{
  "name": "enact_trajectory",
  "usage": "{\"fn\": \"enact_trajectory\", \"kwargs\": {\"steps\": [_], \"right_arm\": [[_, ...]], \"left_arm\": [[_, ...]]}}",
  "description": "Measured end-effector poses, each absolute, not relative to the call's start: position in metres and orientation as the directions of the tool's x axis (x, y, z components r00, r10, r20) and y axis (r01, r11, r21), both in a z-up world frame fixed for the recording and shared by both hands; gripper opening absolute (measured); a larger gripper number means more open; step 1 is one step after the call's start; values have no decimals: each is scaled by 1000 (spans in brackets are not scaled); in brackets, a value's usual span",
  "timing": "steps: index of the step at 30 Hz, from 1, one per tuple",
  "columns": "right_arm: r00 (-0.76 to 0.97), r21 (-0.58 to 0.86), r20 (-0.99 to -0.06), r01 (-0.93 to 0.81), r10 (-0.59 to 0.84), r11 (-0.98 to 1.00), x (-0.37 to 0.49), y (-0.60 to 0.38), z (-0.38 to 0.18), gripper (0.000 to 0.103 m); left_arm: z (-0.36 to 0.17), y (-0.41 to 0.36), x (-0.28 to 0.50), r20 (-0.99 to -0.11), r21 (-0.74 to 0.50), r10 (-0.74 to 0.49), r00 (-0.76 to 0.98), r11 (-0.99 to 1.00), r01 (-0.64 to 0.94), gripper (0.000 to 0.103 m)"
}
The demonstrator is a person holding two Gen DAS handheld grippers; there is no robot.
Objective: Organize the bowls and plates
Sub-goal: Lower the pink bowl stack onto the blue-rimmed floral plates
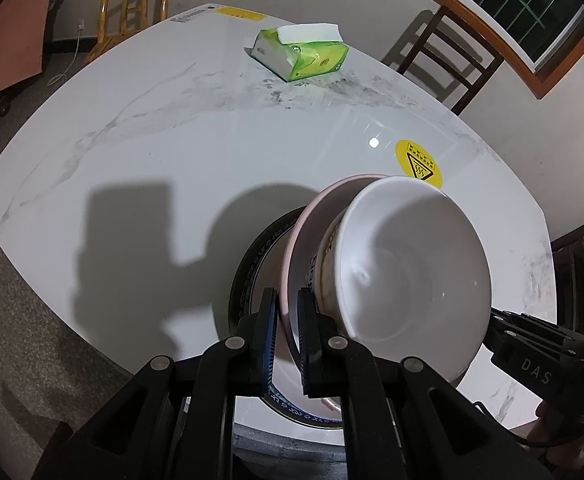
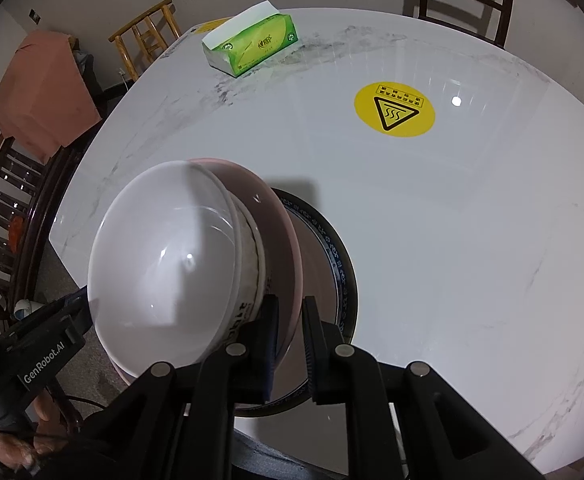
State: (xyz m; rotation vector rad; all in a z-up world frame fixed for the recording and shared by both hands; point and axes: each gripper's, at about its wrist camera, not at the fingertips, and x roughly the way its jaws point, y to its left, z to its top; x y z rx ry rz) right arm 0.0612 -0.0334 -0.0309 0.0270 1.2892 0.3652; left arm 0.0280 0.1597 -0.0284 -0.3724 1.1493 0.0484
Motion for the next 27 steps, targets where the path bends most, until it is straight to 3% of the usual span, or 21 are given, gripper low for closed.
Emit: {"fn": "enact_trajectory", "kwargs": {"steps": [27], "right_arm": [[244,228,-926,-248,288,942,59,-36,-32,14]], "left_arm": [[-27,157,26,-894,-247,-136,426,944,-219,6]]}}
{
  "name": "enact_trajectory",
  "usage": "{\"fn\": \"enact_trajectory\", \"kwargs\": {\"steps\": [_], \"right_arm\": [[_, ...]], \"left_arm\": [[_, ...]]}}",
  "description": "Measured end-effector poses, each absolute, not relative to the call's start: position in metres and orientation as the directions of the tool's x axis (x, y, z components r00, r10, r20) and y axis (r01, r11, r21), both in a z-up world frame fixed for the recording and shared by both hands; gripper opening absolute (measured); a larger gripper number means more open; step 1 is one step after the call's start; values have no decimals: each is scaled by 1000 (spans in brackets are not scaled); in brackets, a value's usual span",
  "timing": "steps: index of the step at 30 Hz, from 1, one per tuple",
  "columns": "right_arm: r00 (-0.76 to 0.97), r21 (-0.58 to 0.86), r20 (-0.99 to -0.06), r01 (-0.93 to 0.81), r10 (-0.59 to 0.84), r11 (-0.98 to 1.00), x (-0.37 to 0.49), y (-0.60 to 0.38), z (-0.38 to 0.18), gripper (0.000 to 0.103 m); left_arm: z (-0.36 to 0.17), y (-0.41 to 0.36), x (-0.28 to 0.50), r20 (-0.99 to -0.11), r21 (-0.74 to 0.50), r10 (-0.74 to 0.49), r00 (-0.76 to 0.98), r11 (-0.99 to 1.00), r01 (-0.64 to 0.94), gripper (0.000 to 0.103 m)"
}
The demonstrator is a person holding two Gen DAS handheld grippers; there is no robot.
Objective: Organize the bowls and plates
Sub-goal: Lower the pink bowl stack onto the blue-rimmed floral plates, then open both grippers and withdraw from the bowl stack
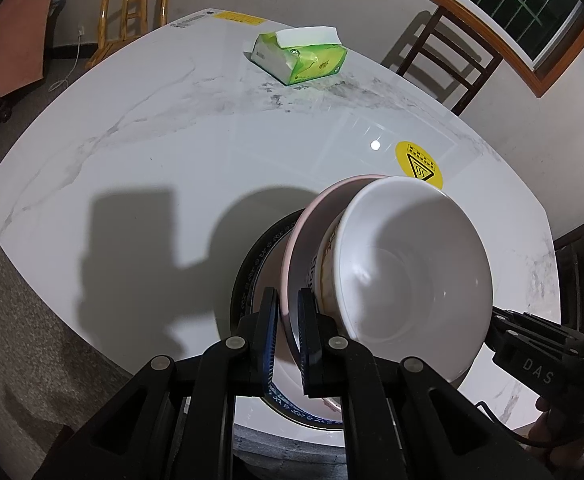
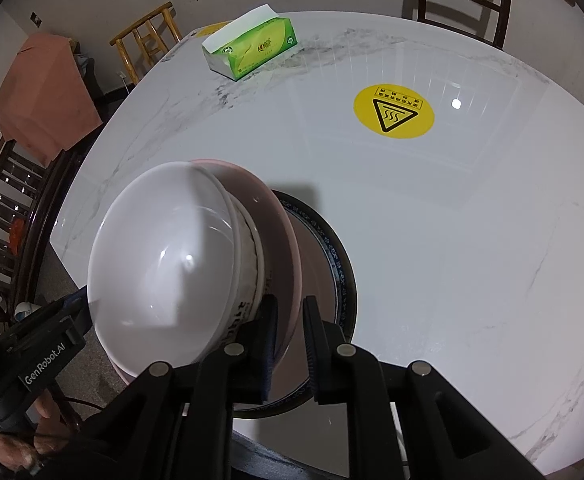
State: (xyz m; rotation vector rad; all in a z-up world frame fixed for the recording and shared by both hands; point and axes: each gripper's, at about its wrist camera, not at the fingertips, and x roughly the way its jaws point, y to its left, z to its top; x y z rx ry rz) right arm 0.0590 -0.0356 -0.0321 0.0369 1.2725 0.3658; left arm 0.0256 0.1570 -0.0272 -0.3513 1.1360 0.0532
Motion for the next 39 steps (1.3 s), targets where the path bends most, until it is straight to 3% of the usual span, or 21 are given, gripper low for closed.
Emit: {"fn": "enact_trajectory", "kwargs": {"steps": [11,19,26,30,39], "right_arm": [[251,230,-924,-237,288,944,59,-41,-32,24],[291,230,-912,-221,290,948,56,-56,-28,43],[331,230,-895,-233,299,945,49,-63,-21,58],[364,234,-879,-233,307,944,43,-70,-15,61],[418,257,-842,-246,342,935,25,-86,-5,66]], "left_arm": [[-24,156,24,-892,-229,-116,437,950,-214,9],[-20,158,20,-889,-202,-85,450,955,-218,23],[-15,159,14,-881,-195,-76,466,958,-212,29],[-7,159,9,-867,-200,-74,493,957,-208,37],[7,155,-6,-841,-189,-61,538,964,-185,43]]}}
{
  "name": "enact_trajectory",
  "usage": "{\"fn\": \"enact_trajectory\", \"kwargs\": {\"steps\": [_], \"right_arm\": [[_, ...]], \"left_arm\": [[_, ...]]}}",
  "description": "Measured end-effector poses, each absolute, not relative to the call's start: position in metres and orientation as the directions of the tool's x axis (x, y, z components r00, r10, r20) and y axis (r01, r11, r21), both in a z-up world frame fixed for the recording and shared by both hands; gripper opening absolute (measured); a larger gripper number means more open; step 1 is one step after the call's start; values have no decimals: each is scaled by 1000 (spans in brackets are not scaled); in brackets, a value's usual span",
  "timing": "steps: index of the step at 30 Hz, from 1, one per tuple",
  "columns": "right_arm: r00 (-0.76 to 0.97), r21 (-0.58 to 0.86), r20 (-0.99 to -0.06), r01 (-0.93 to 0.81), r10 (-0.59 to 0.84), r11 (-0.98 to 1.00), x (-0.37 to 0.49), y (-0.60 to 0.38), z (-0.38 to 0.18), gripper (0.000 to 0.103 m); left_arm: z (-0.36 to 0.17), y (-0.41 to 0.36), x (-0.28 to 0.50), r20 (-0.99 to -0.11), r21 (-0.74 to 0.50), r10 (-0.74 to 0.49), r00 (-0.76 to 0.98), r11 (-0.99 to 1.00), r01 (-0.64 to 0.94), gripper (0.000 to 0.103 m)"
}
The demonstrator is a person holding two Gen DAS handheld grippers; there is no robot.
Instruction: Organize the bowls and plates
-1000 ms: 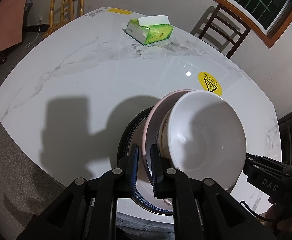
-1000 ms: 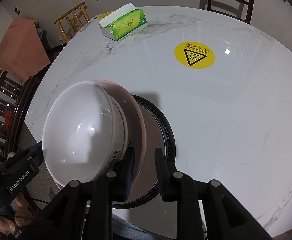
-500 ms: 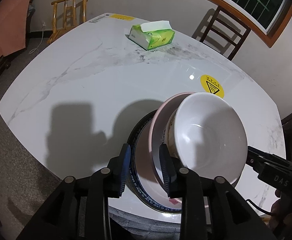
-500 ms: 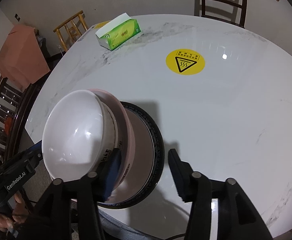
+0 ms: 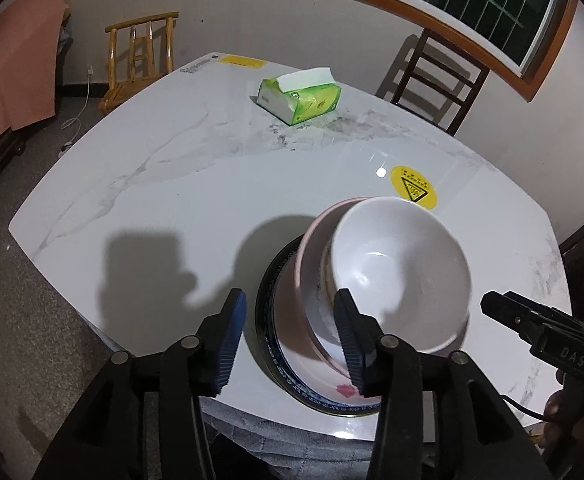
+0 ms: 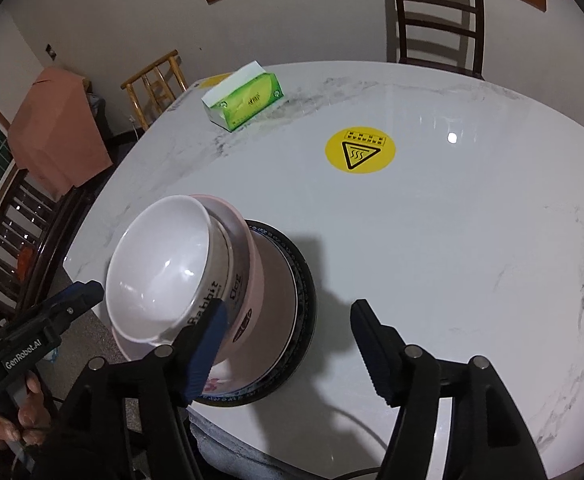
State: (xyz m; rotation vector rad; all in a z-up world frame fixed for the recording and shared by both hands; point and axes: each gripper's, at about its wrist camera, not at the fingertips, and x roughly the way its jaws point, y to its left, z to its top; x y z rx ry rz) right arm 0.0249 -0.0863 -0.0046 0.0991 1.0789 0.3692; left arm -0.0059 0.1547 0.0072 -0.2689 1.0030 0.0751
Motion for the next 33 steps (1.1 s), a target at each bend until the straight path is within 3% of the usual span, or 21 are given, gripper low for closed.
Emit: {"fn": "enact_trajectory", "kwargs": {"steps": [6,9,16,25,33], "right_arm": [[463,261,-807,-279,367,924,7,-90,1,66],[496,235,-787,-307,366,922,-5,-90,4,75],[534,206,-759,-343,371,916,-31,-87,6,76],[535,198,-761,-348,367,916,-46,-87,-1,84],[529,198,-761,-362,375,911,-57,-84,-6,85]], "left_arm": [[20,141,-21,-814,-161,-46,579,975,-150,50],[26,134,-31,-792,-139,-19,610,979,-151,53],[26,113,-47,-774,-79,34,632,986,-150,60],[22,105,-57,-753,-25,122,646,977,-213,69],[14,97,-62,-761,-12,130,636,977,-213,70]]}}
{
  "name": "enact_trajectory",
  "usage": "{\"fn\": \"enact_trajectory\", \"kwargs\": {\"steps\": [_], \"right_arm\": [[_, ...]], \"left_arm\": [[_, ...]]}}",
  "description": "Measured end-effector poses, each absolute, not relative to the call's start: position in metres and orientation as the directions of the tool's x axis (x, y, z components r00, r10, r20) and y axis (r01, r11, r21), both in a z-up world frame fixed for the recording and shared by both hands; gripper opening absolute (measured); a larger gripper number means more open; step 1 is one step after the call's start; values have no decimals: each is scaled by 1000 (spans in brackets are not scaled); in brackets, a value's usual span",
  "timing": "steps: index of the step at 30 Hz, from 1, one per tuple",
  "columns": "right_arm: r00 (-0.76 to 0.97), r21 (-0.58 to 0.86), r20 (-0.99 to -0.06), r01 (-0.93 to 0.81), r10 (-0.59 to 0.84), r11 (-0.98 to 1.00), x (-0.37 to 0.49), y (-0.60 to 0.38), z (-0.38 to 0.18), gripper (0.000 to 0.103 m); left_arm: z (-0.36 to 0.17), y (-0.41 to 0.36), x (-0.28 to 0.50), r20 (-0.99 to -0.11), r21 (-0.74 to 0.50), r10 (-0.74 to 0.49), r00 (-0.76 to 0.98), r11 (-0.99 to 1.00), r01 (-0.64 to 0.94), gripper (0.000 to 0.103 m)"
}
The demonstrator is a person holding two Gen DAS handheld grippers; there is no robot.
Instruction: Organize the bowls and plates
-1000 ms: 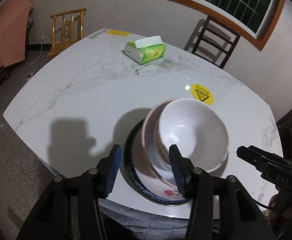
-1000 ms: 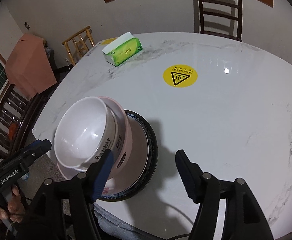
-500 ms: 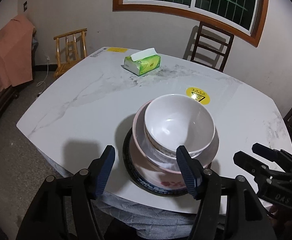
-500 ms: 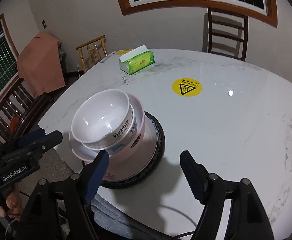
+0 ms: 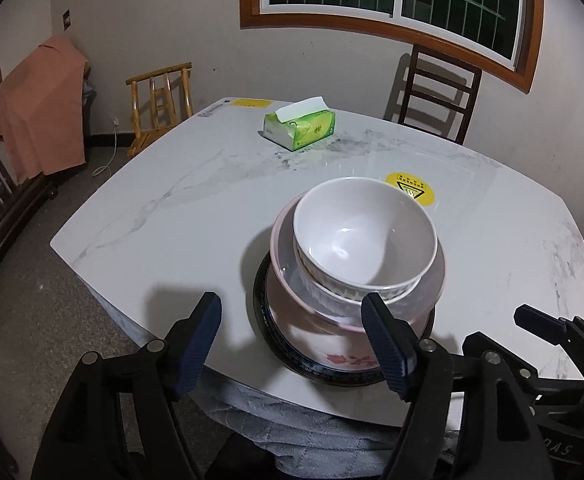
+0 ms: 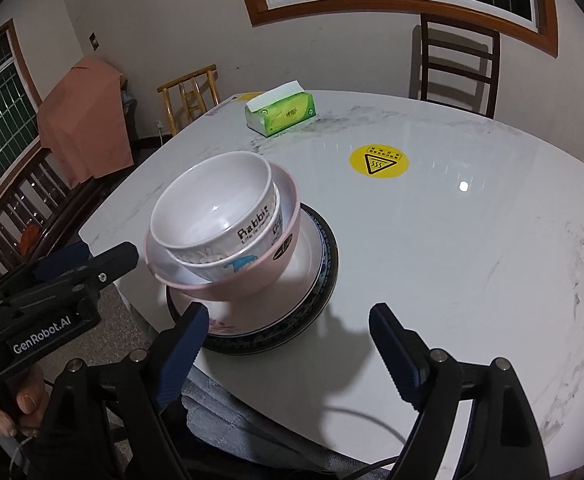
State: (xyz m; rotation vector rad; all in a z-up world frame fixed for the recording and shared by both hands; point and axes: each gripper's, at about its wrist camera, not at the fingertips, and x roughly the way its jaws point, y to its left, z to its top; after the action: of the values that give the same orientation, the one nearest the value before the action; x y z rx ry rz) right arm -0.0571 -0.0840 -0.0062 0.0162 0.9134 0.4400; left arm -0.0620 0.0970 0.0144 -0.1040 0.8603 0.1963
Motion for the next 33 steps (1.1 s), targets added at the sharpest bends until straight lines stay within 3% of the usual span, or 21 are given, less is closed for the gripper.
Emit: {"fn": "enact_trajectory", "kwargs": {"steps": [33], "right_arm": [[520,197,-761,-386,389,901,-67,-78,-10,85]], "left_arm": [[10,89,-70,-768,5,134,626,979,-203,70]]}}
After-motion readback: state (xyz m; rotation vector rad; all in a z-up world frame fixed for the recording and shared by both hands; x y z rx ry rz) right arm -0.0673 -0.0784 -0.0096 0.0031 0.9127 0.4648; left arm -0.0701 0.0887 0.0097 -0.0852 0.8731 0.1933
